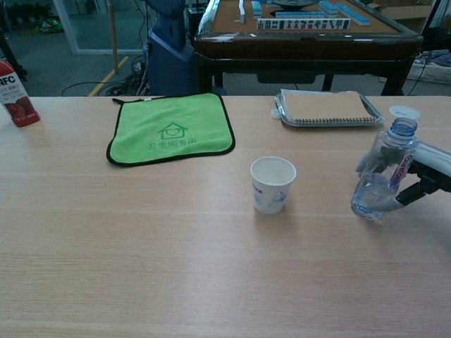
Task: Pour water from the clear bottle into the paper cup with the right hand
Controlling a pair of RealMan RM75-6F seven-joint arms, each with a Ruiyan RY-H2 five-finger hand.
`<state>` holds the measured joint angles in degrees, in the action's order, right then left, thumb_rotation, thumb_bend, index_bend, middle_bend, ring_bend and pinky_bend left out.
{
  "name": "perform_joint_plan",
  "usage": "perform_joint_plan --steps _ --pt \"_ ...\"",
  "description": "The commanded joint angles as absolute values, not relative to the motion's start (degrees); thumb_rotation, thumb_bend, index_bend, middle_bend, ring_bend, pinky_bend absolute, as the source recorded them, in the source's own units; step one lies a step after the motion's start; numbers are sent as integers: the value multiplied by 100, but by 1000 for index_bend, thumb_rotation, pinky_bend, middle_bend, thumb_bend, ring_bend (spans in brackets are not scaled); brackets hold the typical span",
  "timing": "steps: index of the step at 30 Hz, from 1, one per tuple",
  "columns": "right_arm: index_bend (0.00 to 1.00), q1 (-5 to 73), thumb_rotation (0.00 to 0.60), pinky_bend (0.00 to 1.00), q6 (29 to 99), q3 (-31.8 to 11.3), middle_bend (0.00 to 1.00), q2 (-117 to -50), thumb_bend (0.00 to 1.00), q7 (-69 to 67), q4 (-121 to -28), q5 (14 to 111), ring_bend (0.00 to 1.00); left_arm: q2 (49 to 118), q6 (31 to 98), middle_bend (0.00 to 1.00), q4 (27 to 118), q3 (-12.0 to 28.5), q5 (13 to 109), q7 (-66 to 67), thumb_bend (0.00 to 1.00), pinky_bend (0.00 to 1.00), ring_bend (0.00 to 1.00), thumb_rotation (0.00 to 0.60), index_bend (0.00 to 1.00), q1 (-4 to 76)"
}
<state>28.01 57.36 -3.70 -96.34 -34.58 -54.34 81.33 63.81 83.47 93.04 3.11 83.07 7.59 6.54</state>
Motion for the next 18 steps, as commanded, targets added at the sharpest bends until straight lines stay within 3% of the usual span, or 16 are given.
perform_joint_plan --steps 1,18 --pt "262 2796 600 448 5684 -362 260 -9572 0 -3420 -5497 8128 212 6385 8340 343 9303 309 8305 762 284 667 306 600 338 656" --pt "224 2660 600 416 5879 -449 223 -8821 0 -2447 -6516 8033 180 6451 8265 343 9258 282 8302 849 284 667 306 600 338 687"
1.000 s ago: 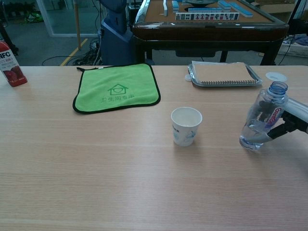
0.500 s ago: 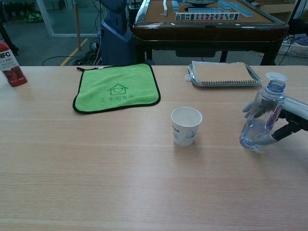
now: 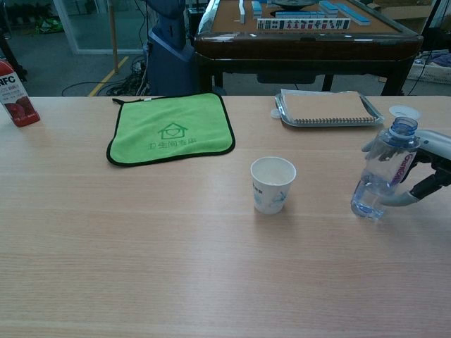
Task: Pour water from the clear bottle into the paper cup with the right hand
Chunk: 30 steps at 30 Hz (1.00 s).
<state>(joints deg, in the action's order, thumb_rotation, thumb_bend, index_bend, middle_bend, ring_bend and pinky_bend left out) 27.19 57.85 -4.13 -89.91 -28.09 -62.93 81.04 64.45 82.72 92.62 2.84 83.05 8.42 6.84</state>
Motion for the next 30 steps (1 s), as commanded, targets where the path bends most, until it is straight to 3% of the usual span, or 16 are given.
perform_joint_plan --steps 1,13,22,30 --pt "222 2642 600 415 5885 -459 223 -8764 0 -2295 -6596 7988 180 6454 8260 343 9256 281 8302 851 284 667 306 600 339 690" --pt "195 2400 600 415 5866 -464 223 -7351 0 257 -8555 7042 176 6480 8256 343 9248 281 8293 903 285 667 306 600 338 698" --pt "189 1988 600 409 6728 -357 223 -6580 0 1938 -9757 6433 176 6498 8315 343 9259 272 8356 922 285 667 306 600 338 689" --pt "190 1521 600 406 7726 -178 223 -6201 0 2701 -10462 6654 176 6545 8403 343 9223 278 8428 913 284 667 306 600 341 677"
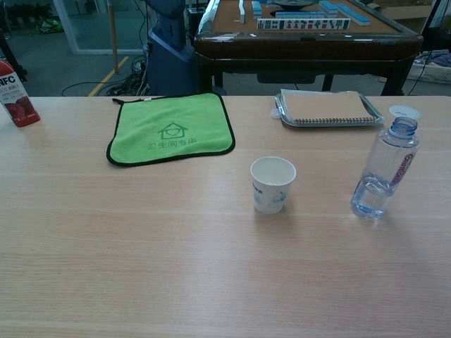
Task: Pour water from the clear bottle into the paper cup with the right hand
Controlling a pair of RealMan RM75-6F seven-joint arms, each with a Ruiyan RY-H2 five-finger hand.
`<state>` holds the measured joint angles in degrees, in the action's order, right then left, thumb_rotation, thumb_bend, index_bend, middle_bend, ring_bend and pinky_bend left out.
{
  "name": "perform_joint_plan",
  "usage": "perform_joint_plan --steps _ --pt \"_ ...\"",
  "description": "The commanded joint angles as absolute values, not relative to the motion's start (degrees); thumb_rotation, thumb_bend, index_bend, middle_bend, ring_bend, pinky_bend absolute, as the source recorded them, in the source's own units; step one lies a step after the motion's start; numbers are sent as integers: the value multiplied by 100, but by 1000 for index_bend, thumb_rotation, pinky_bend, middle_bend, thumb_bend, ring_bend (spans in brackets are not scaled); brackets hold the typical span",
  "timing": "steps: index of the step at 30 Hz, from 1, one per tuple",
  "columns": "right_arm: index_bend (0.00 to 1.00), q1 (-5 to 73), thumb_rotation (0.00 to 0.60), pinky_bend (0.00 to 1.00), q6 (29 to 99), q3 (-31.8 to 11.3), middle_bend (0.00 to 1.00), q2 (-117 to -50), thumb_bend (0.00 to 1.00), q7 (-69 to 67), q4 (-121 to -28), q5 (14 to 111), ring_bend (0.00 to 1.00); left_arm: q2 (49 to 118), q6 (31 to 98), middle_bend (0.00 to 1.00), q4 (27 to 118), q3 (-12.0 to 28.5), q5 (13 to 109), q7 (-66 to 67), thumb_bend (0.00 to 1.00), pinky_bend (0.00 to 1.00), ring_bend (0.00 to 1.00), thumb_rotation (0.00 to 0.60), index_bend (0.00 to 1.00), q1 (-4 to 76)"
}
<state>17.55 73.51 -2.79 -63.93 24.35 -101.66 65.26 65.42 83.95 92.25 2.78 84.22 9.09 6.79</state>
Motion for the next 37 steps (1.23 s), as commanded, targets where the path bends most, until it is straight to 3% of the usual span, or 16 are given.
perform_joint_plan --steps 1,9,22,37 --pt "190 1459 600 404 7840 -150 223 -6165 0 2745 -10533 6720 176 6547 8406 343 9222 277 8435 917 284 667 306 600 341 677" --pt "190 1033 600 404 8428 90 223 -6128 0 2874 -10606 7285 176 6564 8419 343 9219 243 8520 971 284 667 306 600 344 683" --pt "190 704 600 404 8652 125 223 -6234 0 2505 -10025 7710 176 6597 8426 343 9233 228 8569 1091 284 667 306 600 348 692" --pt "190 512 600 404 8803 152 223 -6382 0 3152 -10159 8056 176 6617 8403 343 9248 204 8607 1119 284 667 306 600 348 707"
